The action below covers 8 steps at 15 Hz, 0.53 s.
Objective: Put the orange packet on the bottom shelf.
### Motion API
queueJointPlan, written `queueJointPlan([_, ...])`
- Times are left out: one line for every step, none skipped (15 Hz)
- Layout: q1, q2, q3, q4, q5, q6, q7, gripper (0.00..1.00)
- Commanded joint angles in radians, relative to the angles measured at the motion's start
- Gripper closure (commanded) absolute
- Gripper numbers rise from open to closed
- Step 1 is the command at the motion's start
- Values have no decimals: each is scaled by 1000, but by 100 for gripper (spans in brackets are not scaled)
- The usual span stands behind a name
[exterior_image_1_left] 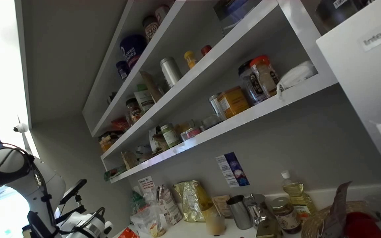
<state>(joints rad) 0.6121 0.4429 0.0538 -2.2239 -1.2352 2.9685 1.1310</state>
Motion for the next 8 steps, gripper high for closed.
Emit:
queueJointPlan([-17,10,19,-16,61,-4,-52,0])
queueJointPlan([-28,19,31,-28,87,-3,-85,0])
queueJointPlan([-28,22,29,-27,81,-3,-79,0])
queueJointPlan([-28,20,29,-24,78,-3,-76,0])
queueJointPlan([-28,20,29,-20,77,-3,-76,0])
queueJointPlan([-27,20,29,-18,77,-3,-76,0])
queueJointPlan([-27,20,29,-17,77,-3,-76,0])
queueJointPlan([-27,20,29,-17,77,-3,-76,0])
